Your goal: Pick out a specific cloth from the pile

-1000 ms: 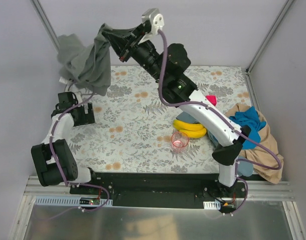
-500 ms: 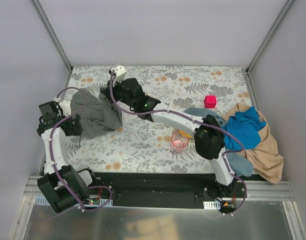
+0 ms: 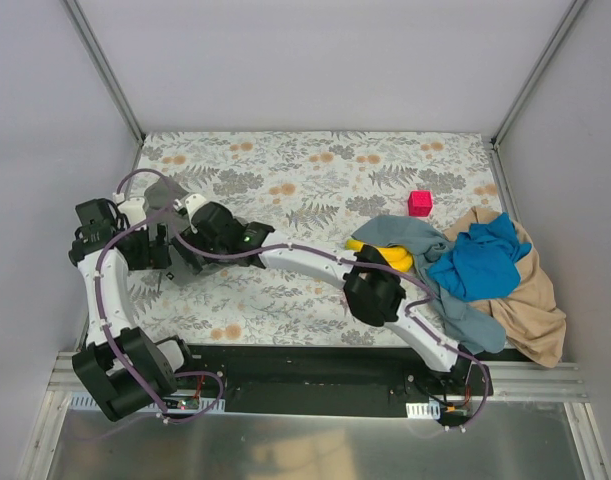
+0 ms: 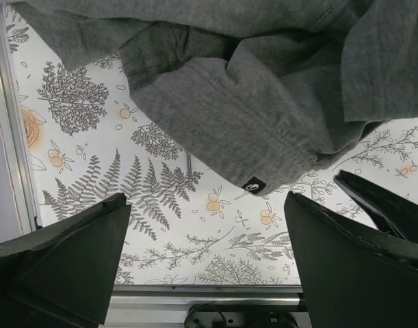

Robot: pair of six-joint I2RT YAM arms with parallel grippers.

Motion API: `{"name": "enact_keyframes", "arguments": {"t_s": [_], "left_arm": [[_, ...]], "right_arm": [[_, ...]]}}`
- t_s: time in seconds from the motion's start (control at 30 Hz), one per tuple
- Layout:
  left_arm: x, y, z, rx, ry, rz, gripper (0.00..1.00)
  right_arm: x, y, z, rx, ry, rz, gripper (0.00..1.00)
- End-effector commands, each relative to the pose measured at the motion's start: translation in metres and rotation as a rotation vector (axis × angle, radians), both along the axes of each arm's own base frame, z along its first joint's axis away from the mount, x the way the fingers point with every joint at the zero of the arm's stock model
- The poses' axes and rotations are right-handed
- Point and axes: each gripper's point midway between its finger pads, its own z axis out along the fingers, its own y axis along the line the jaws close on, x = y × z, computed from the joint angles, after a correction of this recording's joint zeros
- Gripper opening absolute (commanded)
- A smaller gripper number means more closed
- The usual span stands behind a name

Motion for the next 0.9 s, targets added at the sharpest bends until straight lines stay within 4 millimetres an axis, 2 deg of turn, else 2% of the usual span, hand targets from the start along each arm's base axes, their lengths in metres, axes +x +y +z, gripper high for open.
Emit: {"name": "enact_keyframes", "arguments": {"t_s": [0.0,0.03,0.23,0.33,0.4,0.47,0.57,0.6,0.63,0.67,0.8,0.87], "left_arm": [[0.012,-0.011,0.014,-0.07,-0.033,-0.02,0.99],[0.013,-0.012,0.015,-0.081,-0.034,-0.016,0.99],[0.02,-0.026,0.025,-0.161,-0.058,-0.042,0.99],[0.022,-0.029,0.024,-0.177,-0.05,-0.05,0.99],[0.021,-0.031,0.022,-0.18,-0.039,-0.055,0.99],[0.021,-0.034,0.021,-0.188,-0.038,-0.071,0.99],[0.021,-0.042,0.023,-0.211,-0.051,-0.099,0.99],[0.021,-0.045,0.022,-0.221,-0.051,-0.106,0.99],[0.021,-0.046,0.023,-0.226,-0.054,-0.109,0.99],[0.021,-0.047,0.023,-0.229,-0.056,-0.113,0.99],[0.02,-0.051,0.021,-0.247,-0.05,-0.117,0.99],[0.019,-0.052,0.018,-0.259,-0.044,-0.117,0.99]], "right_arm": [[0.005,-0.042,0.106,0.048,-0.088,-0.038,0.99],[0.001,-0.052,0.122,0.056,-0.1,-0.041,0.99],[-0.03,-0.125,0.161,0.023,-0.108,-0.029,0.99],[-0.026,-0.178,0.166,-0.001,-0.134,-0.149,0.99],[-0.015,-0.22,0.166,-0.01,-0.137,-0.265,0.99],[0.0,-0.268,0.162,-0.006,-0.106,-0.415,0.99],[0.023,-0.351,0.152,0.046,-0.023,-0.666,0.99],[0.028,-0.378,0.146,0.061,-0.002,-0.749,0.99],[0.032,-0.407,0.13,0.06,0.033,-0.849,0.99],[0.036,-0.433,0.126,0.076,0.04,-0.931,0.99],[0.034,-0.515,0.099,0.088,0.048,-1.197,0.99],[0.03,-0.543,0.089,0.105,0.057,-1.287,0.99]]}}
